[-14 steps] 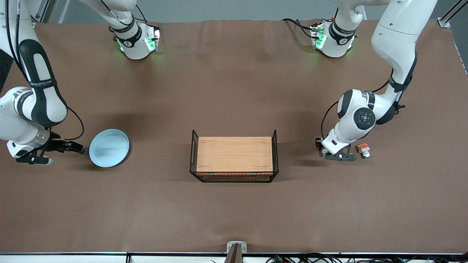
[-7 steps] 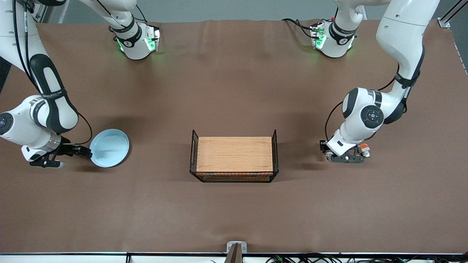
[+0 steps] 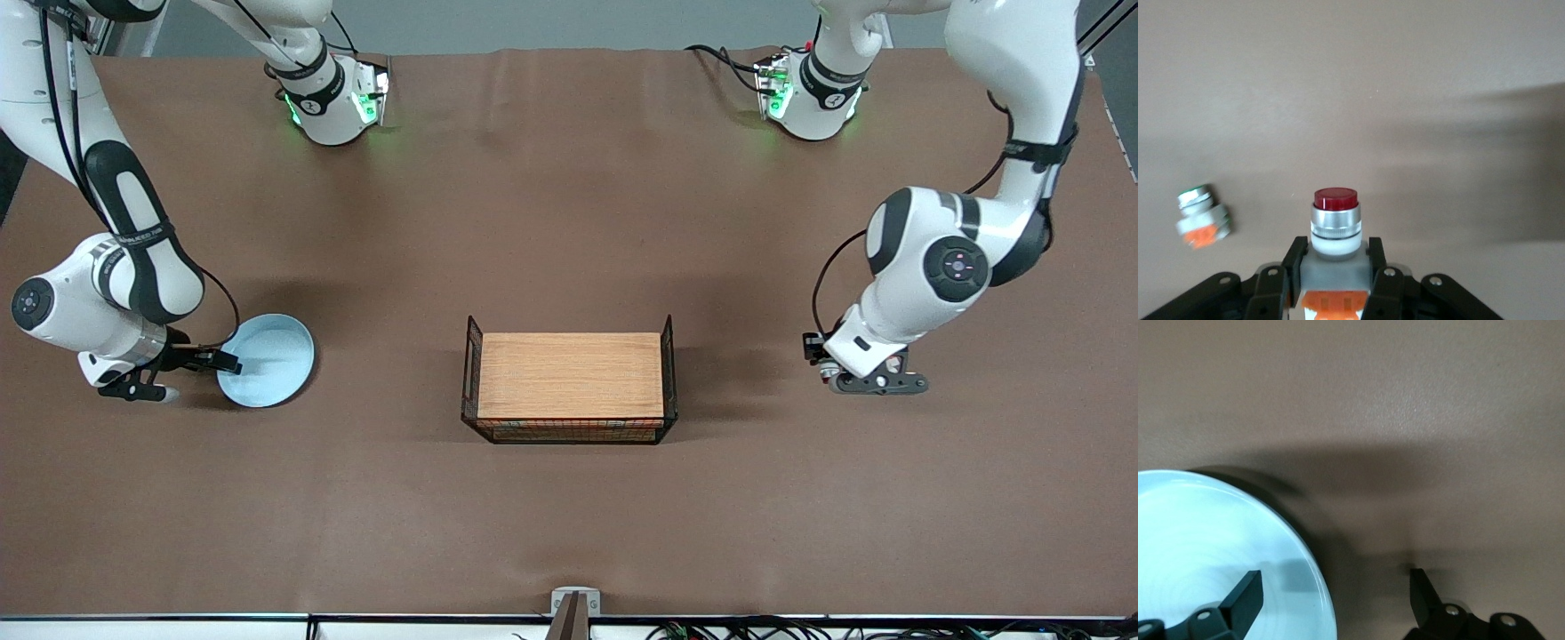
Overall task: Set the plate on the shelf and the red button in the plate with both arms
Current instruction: 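Lift the button with the left gripper while the right gripper grips the plate rim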
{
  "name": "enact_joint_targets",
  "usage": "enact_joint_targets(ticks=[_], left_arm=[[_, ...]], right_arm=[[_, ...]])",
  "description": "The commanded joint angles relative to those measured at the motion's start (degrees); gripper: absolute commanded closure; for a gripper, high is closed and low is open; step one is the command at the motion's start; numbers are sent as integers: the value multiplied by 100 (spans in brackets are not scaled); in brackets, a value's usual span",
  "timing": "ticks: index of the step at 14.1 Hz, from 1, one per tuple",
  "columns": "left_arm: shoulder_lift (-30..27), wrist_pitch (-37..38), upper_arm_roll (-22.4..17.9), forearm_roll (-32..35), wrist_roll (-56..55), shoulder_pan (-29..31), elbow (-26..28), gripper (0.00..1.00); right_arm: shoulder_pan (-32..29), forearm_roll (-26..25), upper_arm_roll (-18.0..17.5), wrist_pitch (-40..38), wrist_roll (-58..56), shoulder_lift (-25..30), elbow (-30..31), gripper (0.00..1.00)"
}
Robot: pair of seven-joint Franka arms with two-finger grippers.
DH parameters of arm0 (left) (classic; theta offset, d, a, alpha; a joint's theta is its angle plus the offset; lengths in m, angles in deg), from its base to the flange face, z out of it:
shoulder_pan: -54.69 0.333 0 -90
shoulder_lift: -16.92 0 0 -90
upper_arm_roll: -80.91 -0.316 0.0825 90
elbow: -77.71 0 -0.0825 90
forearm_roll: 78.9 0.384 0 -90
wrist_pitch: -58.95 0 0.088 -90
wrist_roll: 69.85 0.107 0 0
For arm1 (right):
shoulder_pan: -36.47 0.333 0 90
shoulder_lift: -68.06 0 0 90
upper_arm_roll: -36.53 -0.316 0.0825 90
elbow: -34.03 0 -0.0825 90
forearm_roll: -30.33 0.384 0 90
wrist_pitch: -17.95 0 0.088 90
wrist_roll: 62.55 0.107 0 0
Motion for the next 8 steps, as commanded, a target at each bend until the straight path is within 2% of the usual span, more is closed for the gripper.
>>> enact_joint_targets(ticks=[1,3,6,8], left_arm=[[-31,970,1,-102,-257,-5,-744,70],[-118,1436,1,-111,-677,-5,-1018,70],[-417,1587,18,-199,-1959,-58,-993,68],[-532,1632,254,-199,-2664,-49,-993,68]], right_arm=[[-28,109,-24,-10,-23,93,117,9],[-19,109,-24,-168,-50,120,108,24],[7,109,-24,-318,-23,164,82,42],[16,109,-24,-354,-32,207,73,54]])
